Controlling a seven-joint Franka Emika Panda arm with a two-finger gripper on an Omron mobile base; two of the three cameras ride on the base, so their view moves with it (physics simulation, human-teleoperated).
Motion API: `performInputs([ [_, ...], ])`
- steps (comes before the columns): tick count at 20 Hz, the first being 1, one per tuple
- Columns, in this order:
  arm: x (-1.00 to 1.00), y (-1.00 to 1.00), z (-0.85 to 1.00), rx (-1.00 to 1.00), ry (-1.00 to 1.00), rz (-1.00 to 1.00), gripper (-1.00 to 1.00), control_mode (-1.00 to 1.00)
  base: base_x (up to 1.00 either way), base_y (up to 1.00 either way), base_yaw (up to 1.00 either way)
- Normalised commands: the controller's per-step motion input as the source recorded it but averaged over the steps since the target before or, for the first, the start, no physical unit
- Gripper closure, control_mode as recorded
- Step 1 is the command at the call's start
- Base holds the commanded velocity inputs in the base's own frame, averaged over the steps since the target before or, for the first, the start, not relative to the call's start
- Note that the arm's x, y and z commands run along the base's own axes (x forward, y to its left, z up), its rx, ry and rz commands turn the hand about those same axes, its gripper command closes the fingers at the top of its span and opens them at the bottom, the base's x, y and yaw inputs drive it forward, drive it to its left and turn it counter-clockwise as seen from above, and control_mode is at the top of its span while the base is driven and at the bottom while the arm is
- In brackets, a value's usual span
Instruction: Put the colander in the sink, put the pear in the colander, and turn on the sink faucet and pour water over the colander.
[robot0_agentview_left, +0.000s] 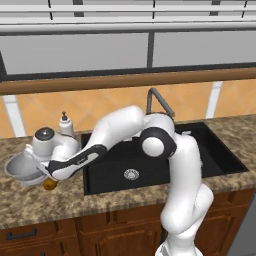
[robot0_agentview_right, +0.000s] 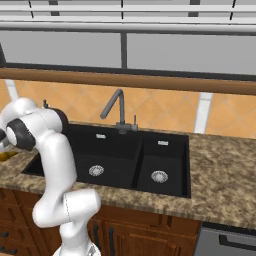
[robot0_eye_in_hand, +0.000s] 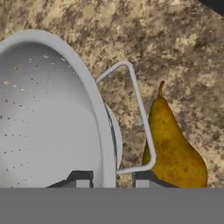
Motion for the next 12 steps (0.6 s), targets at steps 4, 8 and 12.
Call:
performInputs([
  [4,-0.37,-0.70,0.24,0.03,0.00,-0.35,1.00,-1.00,0.00,0.00,0.00],
  [8,-0.17,-0.89,0.34,0.09,-0.04,-0.39,1.00,-1.00,0.00,0.00,0.00],
  [12,-0.06,-0.77,0.22,0.03,-0.16,-0.37,1.00,-1.00,0.00,0.00,0.00],
])
